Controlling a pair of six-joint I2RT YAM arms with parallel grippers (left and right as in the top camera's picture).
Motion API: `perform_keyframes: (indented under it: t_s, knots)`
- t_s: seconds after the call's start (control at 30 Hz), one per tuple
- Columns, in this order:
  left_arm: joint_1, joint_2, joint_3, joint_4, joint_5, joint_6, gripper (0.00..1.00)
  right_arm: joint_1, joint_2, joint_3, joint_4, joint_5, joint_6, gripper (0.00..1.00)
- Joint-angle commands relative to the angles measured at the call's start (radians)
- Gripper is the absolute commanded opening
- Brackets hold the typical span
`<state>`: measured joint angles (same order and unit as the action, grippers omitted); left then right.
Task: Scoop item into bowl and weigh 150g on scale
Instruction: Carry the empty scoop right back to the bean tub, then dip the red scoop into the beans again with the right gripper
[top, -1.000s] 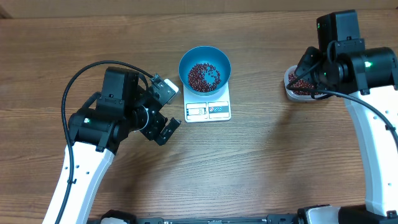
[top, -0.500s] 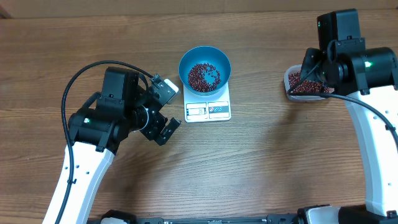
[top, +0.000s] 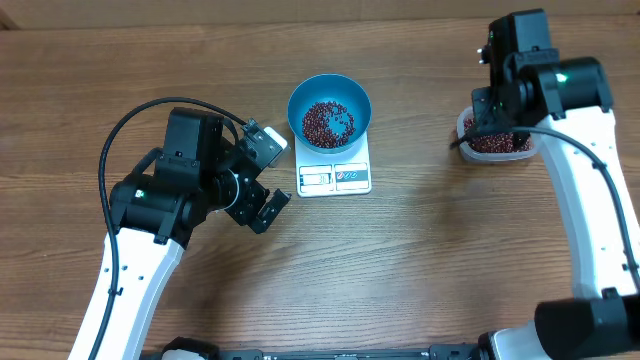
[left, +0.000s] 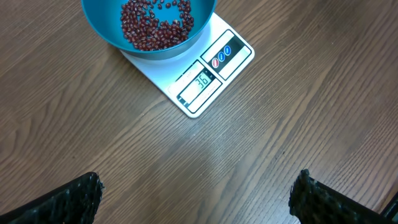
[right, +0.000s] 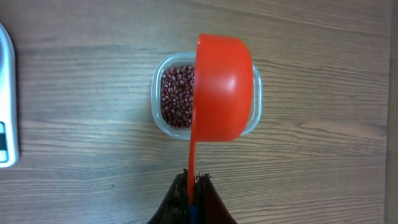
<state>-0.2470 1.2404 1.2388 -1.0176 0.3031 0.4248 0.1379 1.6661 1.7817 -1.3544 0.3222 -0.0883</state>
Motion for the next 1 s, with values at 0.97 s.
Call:
perform_keyframes:
  t_s: [0.97]
  knots:
    - [0.005, 0.003, 0.026, 0.0, 0.0, 0.001, 1.0, -0.257, 0.198, -0.132, 0.161, -0.14, -0.122, 0.04]
